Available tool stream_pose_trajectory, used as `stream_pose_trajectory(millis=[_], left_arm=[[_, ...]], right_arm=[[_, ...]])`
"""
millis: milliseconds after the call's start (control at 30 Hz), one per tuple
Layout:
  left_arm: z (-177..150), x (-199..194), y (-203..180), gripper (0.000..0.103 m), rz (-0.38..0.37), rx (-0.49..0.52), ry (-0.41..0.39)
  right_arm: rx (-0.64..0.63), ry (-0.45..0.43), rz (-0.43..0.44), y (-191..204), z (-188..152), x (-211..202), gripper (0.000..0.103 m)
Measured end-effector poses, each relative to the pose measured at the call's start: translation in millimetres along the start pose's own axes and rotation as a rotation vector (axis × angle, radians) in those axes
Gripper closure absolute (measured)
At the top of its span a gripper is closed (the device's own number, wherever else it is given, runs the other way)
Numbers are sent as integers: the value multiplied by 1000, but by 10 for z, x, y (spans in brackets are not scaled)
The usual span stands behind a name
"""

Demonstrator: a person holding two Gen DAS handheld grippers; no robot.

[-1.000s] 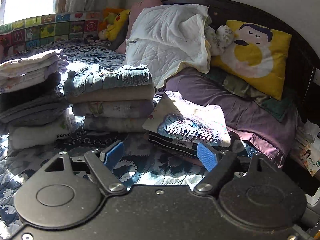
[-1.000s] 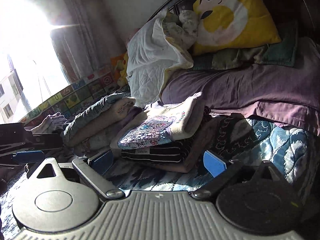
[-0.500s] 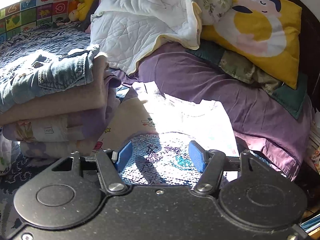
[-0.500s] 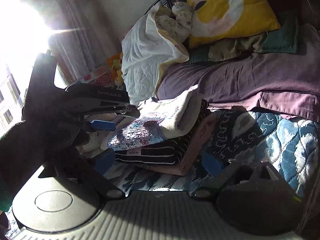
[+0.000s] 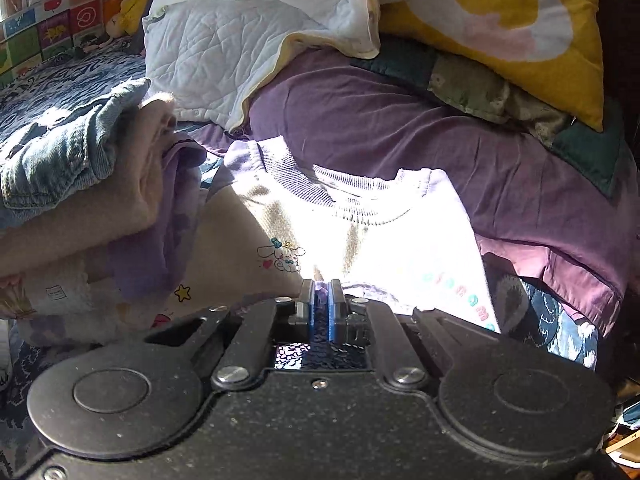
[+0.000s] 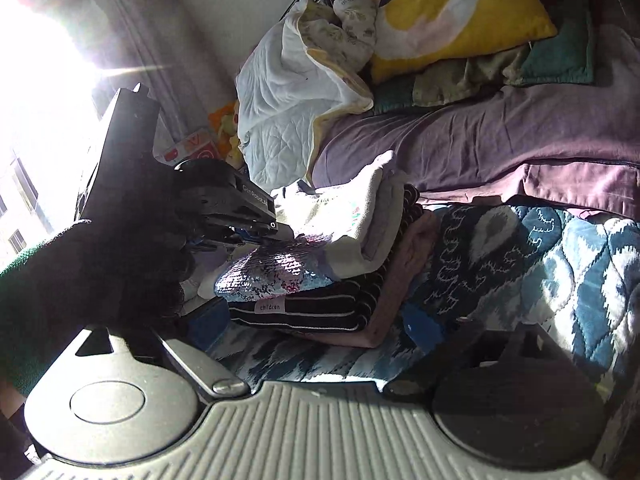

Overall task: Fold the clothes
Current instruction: 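Grasp the lavender-and-cream sweatshirt with the left tool while the right tool approaches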

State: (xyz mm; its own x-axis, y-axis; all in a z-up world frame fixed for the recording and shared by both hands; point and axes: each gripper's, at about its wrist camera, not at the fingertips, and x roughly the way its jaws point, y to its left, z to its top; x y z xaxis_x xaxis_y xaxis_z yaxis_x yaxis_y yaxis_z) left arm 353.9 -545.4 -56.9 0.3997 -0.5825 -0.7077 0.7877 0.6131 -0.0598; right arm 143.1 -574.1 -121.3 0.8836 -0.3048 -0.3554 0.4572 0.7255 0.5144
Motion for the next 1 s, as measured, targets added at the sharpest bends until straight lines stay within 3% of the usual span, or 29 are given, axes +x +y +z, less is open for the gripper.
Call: stream_pose_trajectory(millis=[400,467,600,633,667,700,733,1000], left_arm=[[-207,-1406,249,103,-1,-95,-263],[-260,-1619,307,103,5,-107,-287],[-342,-1690,311,103,34,-85,-253],[-346,-1646,301,100,45,-79,-236],[-349,-1601,291,91,55,-74,-219],[-350,-1523,300,50,42,-83,-205],[-365,-1469,303,24,44,-87,-209],[-143,-605,250,24,21,-106,-109]], right_arm=[[53,-29,17,-41,8,-115,9],[65,-34,27,-37,0,-141,9],[107,-41,32,-46,-34,-186,9],[120,-43,28,-50,-48,-199,9],[127,-43,27,-49,-60,-208,9],[124,-39,32,-37,-69,-208,9],[118,-33,38,-22,-78,-206,9],[11,-8,49,119,-100,-115,6]])
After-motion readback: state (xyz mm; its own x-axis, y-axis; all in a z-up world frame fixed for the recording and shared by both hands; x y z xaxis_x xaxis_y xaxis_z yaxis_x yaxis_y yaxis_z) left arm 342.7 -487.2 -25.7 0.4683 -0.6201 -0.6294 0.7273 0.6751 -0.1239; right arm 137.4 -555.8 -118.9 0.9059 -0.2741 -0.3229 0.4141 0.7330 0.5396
